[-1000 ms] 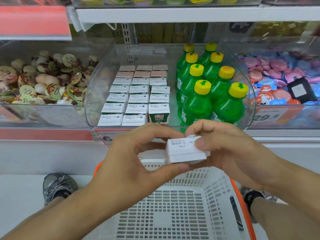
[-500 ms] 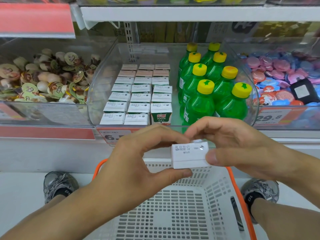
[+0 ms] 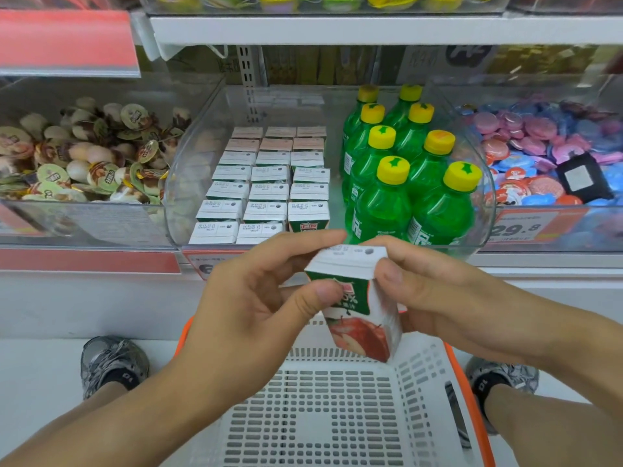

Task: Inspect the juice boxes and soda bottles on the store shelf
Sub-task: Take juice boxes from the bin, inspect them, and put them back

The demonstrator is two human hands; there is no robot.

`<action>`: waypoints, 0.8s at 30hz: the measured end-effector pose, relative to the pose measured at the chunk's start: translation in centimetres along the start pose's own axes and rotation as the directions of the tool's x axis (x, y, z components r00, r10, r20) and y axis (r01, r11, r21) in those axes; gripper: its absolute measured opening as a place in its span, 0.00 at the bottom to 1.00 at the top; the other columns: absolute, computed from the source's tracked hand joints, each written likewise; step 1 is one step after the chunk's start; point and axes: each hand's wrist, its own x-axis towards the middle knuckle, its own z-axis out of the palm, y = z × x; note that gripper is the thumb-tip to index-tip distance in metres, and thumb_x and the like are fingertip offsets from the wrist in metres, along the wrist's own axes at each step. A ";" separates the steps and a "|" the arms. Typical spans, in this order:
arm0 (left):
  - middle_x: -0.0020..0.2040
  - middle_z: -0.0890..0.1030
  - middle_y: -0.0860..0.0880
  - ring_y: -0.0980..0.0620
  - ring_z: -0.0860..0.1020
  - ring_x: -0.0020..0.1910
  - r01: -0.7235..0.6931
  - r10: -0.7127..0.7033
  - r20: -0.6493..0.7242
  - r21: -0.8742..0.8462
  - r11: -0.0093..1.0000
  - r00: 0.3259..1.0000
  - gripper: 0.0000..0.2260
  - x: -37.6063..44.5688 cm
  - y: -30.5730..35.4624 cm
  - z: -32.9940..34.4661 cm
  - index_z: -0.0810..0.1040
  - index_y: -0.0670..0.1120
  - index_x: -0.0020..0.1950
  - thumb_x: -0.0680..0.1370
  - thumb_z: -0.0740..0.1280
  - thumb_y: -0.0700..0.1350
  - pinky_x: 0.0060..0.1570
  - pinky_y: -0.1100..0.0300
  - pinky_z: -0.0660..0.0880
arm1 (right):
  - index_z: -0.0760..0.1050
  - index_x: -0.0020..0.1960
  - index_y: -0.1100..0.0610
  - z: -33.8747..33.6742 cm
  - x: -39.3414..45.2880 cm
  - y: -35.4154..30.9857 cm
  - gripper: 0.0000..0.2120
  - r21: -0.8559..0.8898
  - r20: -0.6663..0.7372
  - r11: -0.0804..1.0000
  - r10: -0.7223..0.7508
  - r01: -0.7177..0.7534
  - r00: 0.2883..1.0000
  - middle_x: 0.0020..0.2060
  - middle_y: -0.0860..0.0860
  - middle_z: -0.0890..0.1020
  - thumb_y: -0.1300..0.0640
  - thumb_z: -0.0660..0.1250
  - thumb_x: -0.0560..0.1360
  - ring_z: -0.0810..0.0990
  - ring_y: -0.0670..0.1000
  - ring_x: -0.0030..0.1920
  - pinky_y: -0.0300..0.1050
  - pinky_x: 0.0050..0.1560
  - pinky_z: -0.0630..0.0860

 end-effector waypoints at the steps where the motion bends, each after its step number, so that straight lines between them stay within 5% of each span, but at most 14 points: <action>1: 0.55 0.85 0.51 0.54 0.83 0.56 0.002 -0.001 -0.014 0.008 1.000 1.000 0.15 -0.1 0.0 0.2 0.81 0.46 0.58 0.72 0.71 0.40 0.49 0.65 0.79 | 0.74 0.64 0.54 0.3 0.0 0.1 0.36 0.033 -0.002 0.999 0.008 -0.007 1.000 0.59 0.59 0.82 0.33 0.74 0.64 0.81 0.56 0.53 0.50 0.52 0.80; 6: 0.59 0.81 0.53 0.52 0.81 0.58 -0.036 0.076 -0.110 0.328 0.944 0.991 0.13 -0.1 -0.6 0.0 0.83 0.55 0.59 0.75 0.69 0.51 0.54 0.63 0.78 | 0.74 0.63 0.49 1.2 0.2 0.1 0.28 -0.071 -0.143 0.997 -0.025 0.015 0.989 0.50 0.59 0.86 0.36 0.69 0.68 0.84 0.57 0.45 0.51 0.43 0.79; 12: 0.55 0.82 0.49 0.48 0.83 0.52 0.163 -0.160 -0.033 0.187 0.969 0.987 0.14 -0.2 -0.4 0.2 0.84 0.58 0.54 0.69 0.73 0.56 0.48 0.57 0.82 | 0.75 0.59 0.44 1.3 0.1 1.1 0.26 -0.248 -0.239 0.968 -0.014 -0.047 0.971 0.53 0.58 0.85 0.30 0.69 0.68 0.81 0.67 0.56 0.73 0.58 0.74; 15: 0.50 0.86 0.47 0.46 0.85 0.48 0.240 -0.235 -0.053 0.105 0.965 0.971 0.11 0.2 -0.4 -0.3 0.86 0.52 0.52 0.71 0.78 0.52 0.48 0.56 0.82 | 0.74 0.62 0.47 1.1 -0.2 1.3 0.27 -0.178 -0.187 0.982 0.027 -0.061 0.982 0.54 0.58 0.84 0.38 0.74 0.66 0.84 0.64 0.54 0.67 0.55 0.80; 20: 0.49 0.87 0.46 0.43 0.85 0.49 0.277 -0.275 -0.101 0.003 0.961 0.956 0.13 0.6 -0.1 -0.7 0.85 0.46 0.52 0.70 0.71 0.48 0.50 0.54 0.82 | 0.74 0.66 0.46 0.7 -0.3 0.7 0.27 -0.134 -0.105 0.990 0.020 -0.034 0.994 0.56 0.56 0.83 0.53 0.76 0.68 0.86 0.58 0.53 0.48 0.48 0.82; 24: 0.50 0.86 0.45 0.42 0.85 0.51 0.295 -0.296 -0.107 -0.027 0.955 0.949 0.13 0.7 -0.1 -0.6 0.84 0.44 0.54 0.72 0.70 0.46 0.53 0.52 0.81 | 0.73 0.67 0.44 0.3 -0.1 0.7 0.30 -0.239 -0.099 0.971 0.002 -0.026 0.995 0.56 0.55 0.83 0.56 0.79 0.69 0.84 0.61 0.55 0.60 0.58 0.81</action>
